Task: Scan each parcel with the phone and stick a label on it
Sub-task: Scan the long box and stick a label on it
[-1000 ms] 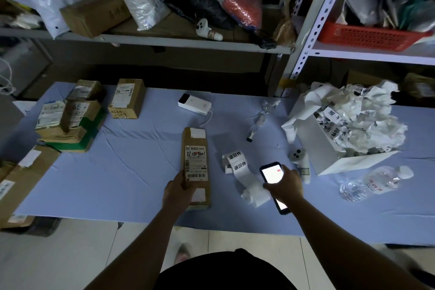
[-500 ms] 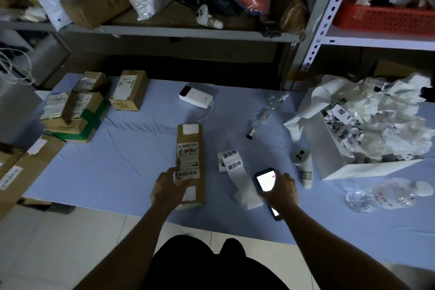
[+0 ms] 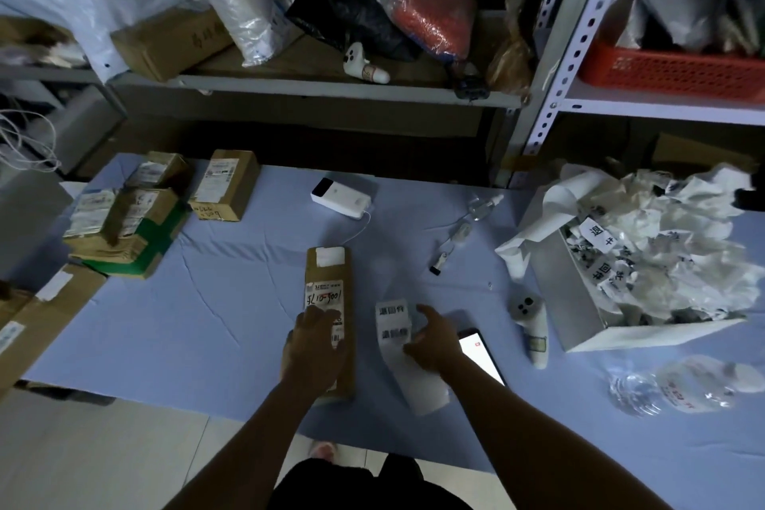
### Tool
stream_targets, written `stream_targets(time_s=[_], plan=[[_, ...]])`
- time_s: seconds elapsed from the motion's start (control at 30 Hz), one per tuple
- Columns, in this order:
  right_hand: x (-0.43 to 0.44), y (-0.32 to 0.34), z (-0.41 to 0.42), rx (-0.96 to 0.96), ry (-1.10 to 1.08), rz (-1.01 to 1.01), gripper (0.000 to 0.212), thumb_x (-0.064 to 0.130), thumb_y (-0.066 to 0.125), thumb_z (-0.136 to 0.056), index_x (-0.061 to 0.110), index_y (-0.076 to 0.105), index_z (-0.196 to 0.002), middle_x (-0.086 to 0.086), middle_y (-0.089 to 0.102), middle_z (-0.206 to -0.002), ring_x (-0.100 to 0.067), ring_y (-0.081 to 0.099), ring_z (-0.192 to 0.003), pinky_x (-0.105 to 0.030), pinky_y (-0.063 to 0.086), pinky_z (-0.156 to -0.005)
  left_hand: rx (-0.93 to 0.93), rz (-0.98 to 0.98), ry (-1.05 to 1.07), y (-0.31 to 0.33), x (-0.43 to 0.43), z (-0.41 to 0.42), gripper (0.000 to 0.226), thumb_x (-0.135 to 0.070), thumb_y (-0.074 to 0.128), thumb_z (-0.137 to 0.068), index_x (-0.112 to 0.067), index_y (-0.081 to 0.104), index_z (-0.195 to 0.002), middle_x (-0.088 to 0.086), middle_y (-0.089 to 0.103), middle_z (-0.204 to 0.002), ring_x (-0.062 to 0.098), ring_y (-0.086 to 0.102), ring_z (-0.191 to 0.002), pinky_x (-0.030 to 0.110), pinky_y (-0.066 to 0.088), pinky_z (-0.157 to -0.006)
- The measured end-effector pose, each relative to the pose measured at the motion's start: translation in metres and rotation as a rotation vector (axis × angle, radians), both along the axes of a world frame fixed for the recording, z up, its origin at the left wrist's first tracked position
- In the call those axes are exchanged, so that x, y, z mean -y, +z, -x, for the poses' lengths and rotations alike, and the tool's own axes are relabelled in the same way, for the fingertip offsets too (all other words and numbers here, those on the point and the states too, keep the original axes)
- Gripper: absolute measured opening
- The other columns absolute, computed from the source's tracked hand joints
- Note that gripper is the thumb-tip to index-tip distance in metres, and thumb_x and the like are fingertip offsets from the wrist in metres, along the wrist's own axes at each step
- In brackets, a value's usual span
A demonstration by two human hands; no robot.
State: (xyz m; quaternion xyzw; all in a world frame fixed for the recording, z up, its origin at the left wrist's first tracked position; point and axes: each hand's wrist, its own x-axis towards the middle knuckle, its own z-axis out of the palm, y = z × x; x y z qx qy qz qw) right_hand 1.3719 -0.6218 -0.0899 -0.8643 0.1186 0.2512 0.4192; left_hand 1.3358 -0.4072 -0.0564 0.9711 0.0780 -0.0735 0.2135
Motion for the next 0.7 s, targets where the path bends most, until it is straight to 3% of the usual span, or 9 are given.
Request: stream_targets(time_s=[0.13, 0.23, 0.3, 0.37, 0.43, 0.53, 0.63, 0.7], plan=[[-0.008, 0.004, -0.003, -0.072, -0.134, -0.168, 0.060, 0.002, 0.071, -0.084, 0.012, 0.053, -0.141, -0.017, 0.065, -0.130, -0.030, 0.067, -0.113, -0.039, 0.059, -0.092, 0.010, 0.060, -0.126, 0.003, 0.002, -0.012, 0.044, -0.022, 0.066, -0.092, -0.017, 0.057, -0.134, 0.005, 0.050, -0.142, 0.030, 0.056, -0.124, 0.038, 0.050, -0.101], [-0.014, 0.014, -0.004, -0.087, -0.182, -0.318, 0.064, 0.001, 0.072, -0.086, 0.016, 0.047, -0.144, -0.016, 0.066, -0.129, -0.029, 0.066, -0.114, -0.033, 0.058, -0.088, 0.104, 0.117, -0.267, 0.004, 0.010, -0.022, 0.032, -0.019, 0.065, -0.092, -0.018, 0.066, -0.123, 0.002, 0.057, -0.131, 0.022, 0.060, -0.114, 0.022, 0.043, -0.090], [-0.019, 0.020, -0.005, -0.040, -0.209, -0.379, 0.060, 0.004, 0.071, -0.089, 0.018, 0.048, -0.142, -0.013, 0.071, -0.115, -0.023, 0.070, -0.101, -0.029, 0.059, -0.081, 0.119, 0.156, -0.359, 0.004, 0.013, -0.029, 0.035, -0.025, 0.064, -0.094, -0.023, 0.064, -0.129, -0.005, 0.057, -0.135, 0.014, 0.054, -0.122, 0.017, 0.035, -0.098], [-0.025, 0.026, -0.005, 0.012, -0.268, -0.462, 0.054, 0.006, 0.071, -0.090, 0.021, 0.052, -0.139, -0.009, 0.076, -0.101, -0.019, 0.074, -0.090, -0.027, 0.060, -0.077, 0.143, 0.201, -0.452, 0.004, 0.013, -0.036, 0.037, -0.026, 0.065, -0.095, -0.022, 0.063, -0.132, -0.004, 0.058, -0.138, 0.014, 0.052, -0.126, 0.018, 0.030, -0.105], [-0.031, 0.032, -0.003, 0.031, -0.338, -0.570, 0.054, 0.006, 0.074, -0.089, 0.025, 0.055, -0.135, -0.008, 0.078, -0.097, -0.019, 0.076, -0.091, -0.026, 0.060, -0.077, 0.183, 0.251, -0.503, 0.005, 0.011, -0.041, 0.031, -0.021, 0.065, -0.093, -0.016, 0.068, -0.124, 0.003, 0.065, -0.128, 0.020, 0.059, -0.119, 0.025, 0.037, -0.102], [-0.037, 0.037, -0.001, 0.019, -0.392, -0.681, 0.064, 0.001, 0.077, -0.086, 0.031, 0.051, -0.136, -0.009, 0.078, -0.101, -0.019, 0.075, -0.099, -0.023, 0.058, -0.078, 0.185, 0.318, -0.473, 0.004, 0.010, -0.047, 0.025, -0.019, 0.061, -0.098, -0.012, 0.070, -0.120, 0.005, 0.068, -0.123, 0.020, 0.060, -0.116, 0.034, 0.043, -0.103], [-0.039, 0.042, 0.002, 0.042, -0.415, -0.672, 0.058, 0.006, 0.077, -0.087, 0.036, 0.052, -0.130, -0.005, 0.078, -0.105, -0.014, 0.074, -0.101, -0.020, 0.057, -0.075, 0.153, 0.441, -0.368, 0.007, 0.009, -0.053, 0.020, -0.027, 0.062, -0.098, -0.019, 0.071, -0.114, -0.005, 0.069, -0.112, 0.007, 0.061, -0.104, 0.023, 0.045, -0.096], [-0.040, 0.043, 0.003, 0.061, -0.428, -0.654, 0.055, 0.006, 0.074, -0.089, 0.040, 0.053, -0.126, -0.003, 0.078, -0.106, -0.014, 0.073, -0.103, -0.023, 0.057, -0.078, 0.128, 0.483, -0.330, 0.009, 0.008, -0.056, 0.017, -0.030, 0.063, -0.098, -0.024, 0.073, -0.110, -0.011, 0.070, -0.106, -0.004, 0.059, -0.094, 0.009, 0.041, -0.087]])
